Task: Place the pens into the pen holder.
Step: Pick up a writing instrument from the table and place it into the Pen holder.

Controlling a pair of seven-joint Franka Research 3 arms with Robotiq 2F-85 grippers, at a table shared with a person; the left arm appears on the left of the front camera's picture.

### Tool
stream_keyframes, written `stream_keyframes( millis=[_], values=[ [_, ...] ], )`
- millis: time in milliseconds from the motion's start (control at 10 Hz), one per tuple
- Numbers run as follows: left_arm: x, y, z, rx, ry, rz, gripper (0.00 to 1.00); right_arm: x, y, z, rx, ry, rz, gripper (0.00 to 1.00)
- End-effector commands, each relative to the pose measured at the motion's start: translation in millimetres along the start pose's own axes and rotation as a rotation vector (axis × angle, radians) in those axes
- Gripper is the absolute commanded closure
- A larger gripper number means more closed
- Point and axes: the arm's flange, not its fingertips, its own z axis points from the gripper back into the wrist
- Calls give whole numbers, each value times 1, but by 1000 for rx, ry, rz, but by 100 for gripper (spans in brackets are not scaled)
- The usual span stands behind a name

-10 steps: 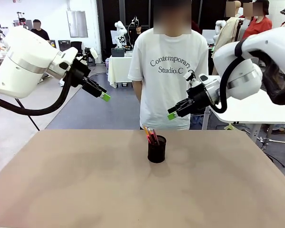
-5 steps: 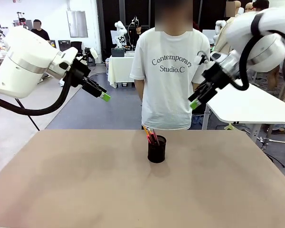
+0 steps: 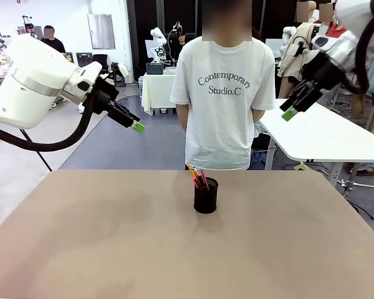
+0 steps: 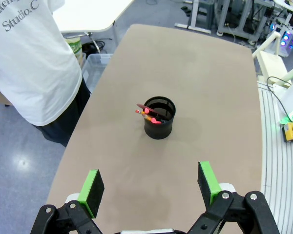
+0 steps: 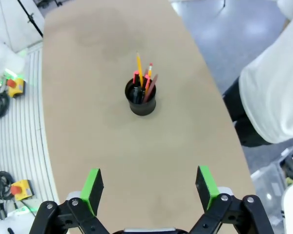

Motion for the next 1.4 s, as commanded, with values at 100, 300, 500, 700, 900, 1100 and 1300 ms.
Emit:
stream_keyframes(
  millis=[100, 300, 500, 700, 900, 1100, 1300],
  values=[
    [0, 0, 3, -1, -1, 4, 0, -15, -3, 25, -27, -71, -38, 0],
    [0, 0, 3, -1, -1, 4, 0, -31, -10, 32, -40, -109, -56, 0],
    [0, 0, 3, -1, -1, 4, 0, -37, -14, 30, -8, -152, -20, 0],
    [0, 0, 3, -1, -1, 4, 0, -41, -18, 27, 17, -180, -2, 0],
    [0, 0, 3, -1, -1, 4, 0, -43, -23, 22, 4, -181, -22, 0],
    [0, 0, 3, -1, -1, 4, 0, -39, -21, 22, 5, -155, -23, 0],
    [0, 0, 3, -1, -1, 4, 0, -39, -21, 22, 5, -155, -23, 0]
  ],
)
